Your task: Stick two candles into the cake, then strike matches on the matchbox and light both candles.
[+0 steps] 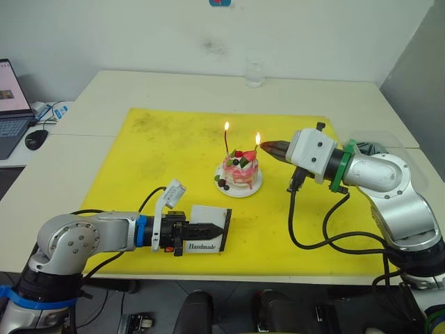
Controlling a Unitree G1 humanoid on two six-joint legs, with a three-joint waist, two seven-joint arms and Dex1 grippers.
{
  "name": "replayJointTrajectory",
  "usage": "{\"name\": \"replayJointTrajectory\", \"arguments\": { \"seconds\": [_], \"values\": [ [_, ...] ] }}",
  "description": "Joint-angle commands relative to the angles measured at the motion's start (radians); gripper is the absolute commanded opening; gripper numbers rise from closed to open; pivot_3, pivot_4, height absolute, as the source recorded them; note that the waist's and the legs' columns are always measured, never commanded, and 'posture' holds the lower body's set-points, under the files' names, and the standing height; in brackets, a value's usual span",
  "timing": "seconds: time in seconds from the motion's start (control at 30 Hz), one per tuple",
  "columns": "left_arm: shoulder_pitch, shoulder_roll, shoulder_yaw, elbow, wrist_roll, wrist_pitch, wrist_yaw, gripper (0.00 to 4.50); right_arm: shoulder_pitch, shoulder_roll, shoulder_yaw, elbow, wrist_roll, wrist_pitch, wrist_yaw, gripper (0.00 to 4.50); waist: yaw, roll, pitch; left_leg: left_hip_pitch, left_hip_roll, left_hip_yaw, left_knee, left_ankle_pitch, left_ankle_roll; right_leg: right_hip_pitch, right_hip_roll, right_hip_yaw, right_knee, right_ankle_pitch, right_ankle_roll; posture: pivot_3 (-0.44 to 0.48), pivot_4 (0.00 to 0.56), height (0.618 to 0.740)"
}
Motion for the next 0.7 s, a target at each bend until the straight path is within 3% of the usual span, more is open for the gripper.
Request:
{"name": "replayJointTrajectory", "arguments": {
  "seconds": [0.03,0.7],
  "values": [
    [-0.017,-0.003,0.008,-0.032,-0.004,0.004,-0.017,0.00,0.000,-0.015,-0.027,-0.028,-0.004,0.013,-0.007,0.03,0.000,0.000,0.000,0.000,0.000,0.000,0.000,0.000,0.000,0.000,0.000,0.000,0.000,0.000,0.000,0.000,0.150,0.740],
    [-0.029,-0.011,0.001,-0.024,0.019,0.007,-0.036,0.00,0.001,-0.019,-0.032,-0.050,0.015,0.008,0.002,0.03,0.000,0.000,0.000,0.000,0.000,0.000,0.000,0.000,0.000,0.000,0.000,0.000,0.000,0.000,0.000,0.000,0.150,0.740]
  ]
}}
